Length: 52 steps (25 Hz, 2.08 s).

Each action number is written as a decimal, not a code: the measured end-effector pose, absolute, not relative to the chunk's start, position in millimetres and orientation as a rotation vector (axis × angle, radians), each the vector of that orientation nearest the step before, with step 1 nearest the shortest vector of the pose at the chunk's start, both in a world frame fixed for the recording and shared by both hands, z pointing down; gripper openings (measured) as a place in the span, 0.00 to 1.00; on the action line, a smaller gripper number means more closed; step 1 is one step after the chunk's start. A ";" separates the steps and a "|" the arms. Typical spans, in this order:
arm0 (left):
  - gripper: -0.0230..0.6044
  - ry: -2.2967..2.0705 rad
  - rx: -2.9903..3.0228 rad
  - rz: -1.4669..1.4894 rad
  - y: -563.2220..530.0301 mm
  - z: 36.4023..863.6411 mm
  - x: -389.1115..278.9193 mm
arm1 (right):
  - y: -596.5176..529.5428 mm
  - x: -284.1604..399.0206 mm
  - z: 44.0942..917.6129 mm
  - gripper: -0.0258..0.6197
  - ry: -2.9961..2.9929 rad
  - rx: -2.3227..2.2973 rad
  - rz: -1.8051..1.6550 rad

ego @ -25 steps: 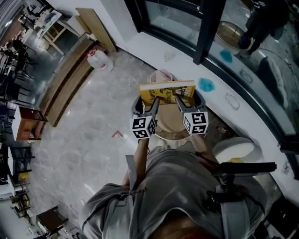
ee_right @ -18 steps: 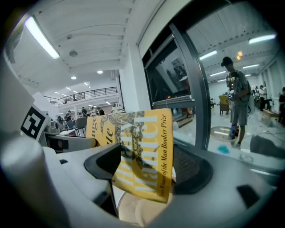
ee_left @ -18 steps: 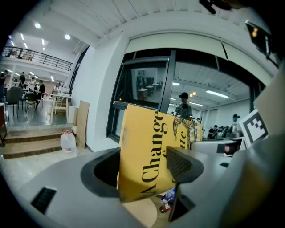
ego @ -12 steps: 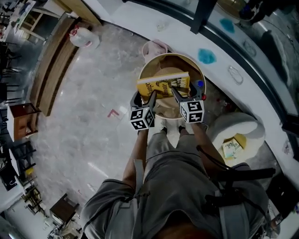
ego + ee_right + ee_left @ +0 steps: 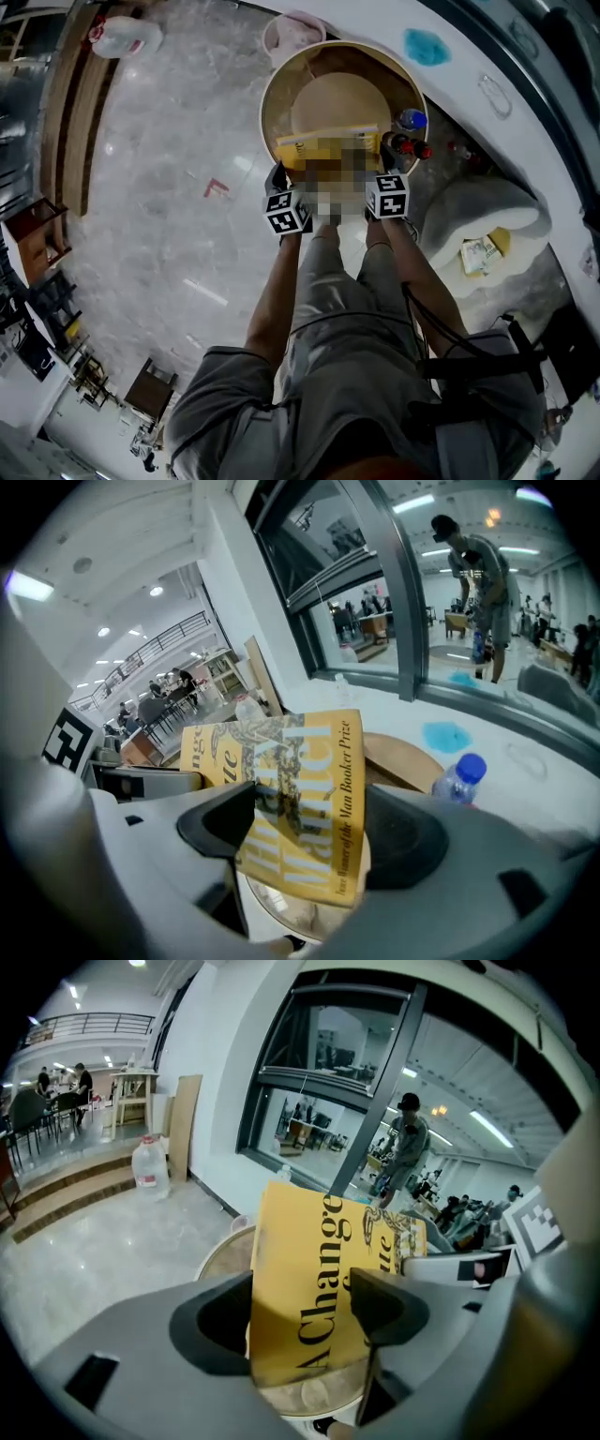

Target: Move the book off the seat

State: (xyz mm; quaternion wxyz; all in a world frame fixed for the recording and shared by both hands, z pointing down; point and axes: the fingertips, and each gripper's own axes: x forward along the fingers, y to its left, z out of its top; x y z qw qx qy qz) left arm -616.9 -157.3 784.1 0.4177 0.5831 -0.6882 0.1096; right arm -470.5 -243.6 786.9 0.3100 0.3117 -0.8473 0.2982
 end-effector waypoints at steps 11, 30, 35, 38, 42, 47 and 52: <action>0.57 -1.549 1.355 0.388 -130.2 956.1 -581.8 | -208.0 -430.8 958.5 0.57 -1.991 0.819 0.942; 0.57 -1.507 1.288 0.479 -136.1 1028.7 -582.4 | -205.2 -429.4 1034.2 0.60 -1.895 0.854 1.022; 0.57 -1.509 1.287 0.488 -135.7 1028.5 -583.4 | -206.1 -429.9 1033.5 0.60 -1.893 0.851 1.023; 0.57 -1.538 1.299 0.511 -136.4 1024.6 -584.2 | -207.2 -429.2 1031.0 0.60 -1.893 0.860 1.018; 0.57 -1.612 1.282 0.570 -139.0 1015.9 -588.7 | -208.9 -429.8 1020.7 0.60 -1.922 0.899 0.855; 0.57 -1.720 1.285 0.514 -159.2 981.2 -600.5 | -215.8 -447.7 984.4 0.60 -2.023 0.904 0.708; 0.57 -1.812 1.385 0.455 -194.9 911.0 -608.0 | -230.2 -479.8 922.3 0.60 -2.147 0.870 0.619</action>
